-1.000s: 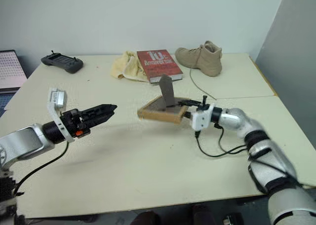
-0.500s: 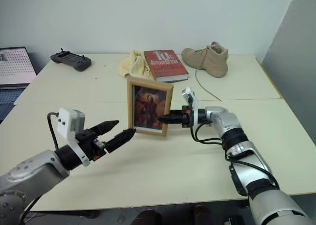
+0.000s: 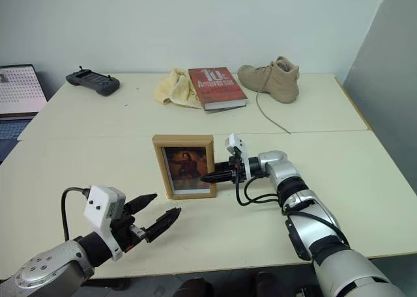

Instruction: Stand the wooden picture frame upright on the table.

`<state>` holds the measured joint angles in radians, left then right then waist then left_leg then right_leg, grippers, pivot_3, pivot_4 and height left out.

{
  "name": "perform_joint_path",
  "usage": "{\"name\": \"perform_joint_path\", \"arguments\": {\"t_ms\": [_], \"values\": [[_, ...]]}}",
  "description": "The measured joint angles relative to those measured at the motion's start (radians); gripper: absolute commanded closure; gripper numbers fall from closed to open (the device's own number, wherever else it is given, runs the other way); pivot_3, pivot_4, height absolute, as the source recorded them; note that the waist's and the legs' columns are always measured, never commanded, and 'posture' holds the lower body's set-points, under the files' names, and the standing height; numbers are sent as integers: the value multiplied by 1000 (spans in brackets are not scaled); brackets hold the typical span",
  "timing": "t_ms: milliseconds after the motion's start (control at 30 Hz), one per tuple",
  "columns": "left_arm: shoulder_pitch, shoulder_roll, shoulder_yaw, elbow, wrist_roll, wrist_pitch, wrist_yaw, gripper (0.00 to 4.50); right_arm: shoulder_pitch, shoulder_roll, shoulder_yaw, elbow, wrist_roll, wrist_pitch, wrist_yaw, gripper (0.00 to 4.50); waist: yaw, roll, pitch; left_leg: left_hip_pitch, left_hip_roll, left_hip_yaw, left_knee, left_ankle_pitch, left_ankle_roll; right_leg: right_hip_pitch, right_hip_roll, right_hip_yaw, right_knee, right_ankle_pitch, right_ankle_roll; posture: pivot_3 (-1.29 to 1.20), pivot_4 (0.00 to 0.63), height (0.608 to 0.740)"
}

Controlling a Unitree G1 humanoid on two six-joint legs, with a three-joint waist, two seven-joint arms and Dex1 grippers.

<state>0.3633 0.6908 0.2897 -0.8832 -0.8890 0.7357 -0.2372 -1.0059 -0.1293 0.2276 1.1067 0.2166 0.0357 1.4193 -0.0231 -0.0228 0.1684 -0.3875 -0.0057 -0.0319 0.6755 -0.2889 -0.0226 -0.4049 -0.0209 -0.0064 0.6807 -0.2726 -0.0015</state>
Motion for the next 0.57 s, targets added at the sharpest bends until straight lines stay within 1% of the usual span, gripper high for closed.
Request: {"name": "perform_joint_path", "arguments": {"t_ms": [100, 167, 233, 267, 333, 400, 500, 567], "values": [[-26, 0, -13, 26, 18, -5, -29, 0, 10, -10, -12, 20, -27, -4, -7, 1178, 0, 1, 1, 0, 0, 0, 0, 0, 0, 0, 0, 0, 0, 0, 0, 0, 150, 740], [-43, 0, -23, 32, 28, -5, -43, 0, 10, -32, -23, 20, -40, -9, -10, 609, 0, 1, 1, 0, 0, 0, 0, 0, 0, 0, 0, 0, 0, 0, 0, 0, 150, 740], [-55, 1, -26, 35, 37, -5, -60, 0, 11, -56, -36, 20, -44, -10, -15, 143, -1, 1, 1, 0, 0, 0, 0, 0, 0, 0, 0, 0, 0, 0, 0, 0, 150, 740], [-61, 3, -26, 37, 37, -5, -68, 0, 18, -73, -43, 11, -49, -10, -14, 60, -1, 1, 1, 0, 0, 0, 0, 0, 0, 0, 0, 0, 0, 0, 0, 0, 150, 740], [-63, 17, -12, 52, 20, 2, -93, 0, 60, -123, -47, -38, -56, -10, -2, 60, 3, 1, 1, 0, 0, 0, 0, 0, 0, 0, 0, 0, 0, 0, 0, 0, 150, 740], [-64, 42, 27, 76, -28, 30, -114, 0, 114, -184, -48, -100, -60, 1, 11, 60, 5, 1, 1, -1, 0, 0, 0, 0, 0, 0, 0, 0, 0, 0, 0, 0, 150, 740], [-110, 155, 178, 190, -197, 116, -164, 0, 217, -313, -59, -321, -53, 91, 26, 60, 9, 3, 2, -3, 0, -4, 1, 0, 1, -2, 0, -3, 1, 0, 0, 0, 150, 740], [-154, 234, 277, 285, -259, 159, -195, 0, 261, -391, -85, -495, -21, 193, 34, 60, 9, 5, 3, -4, 0, -5, 1, 0, 1, -2, 0, -5, 0, 0, 0, 0, 150, 740]]}}
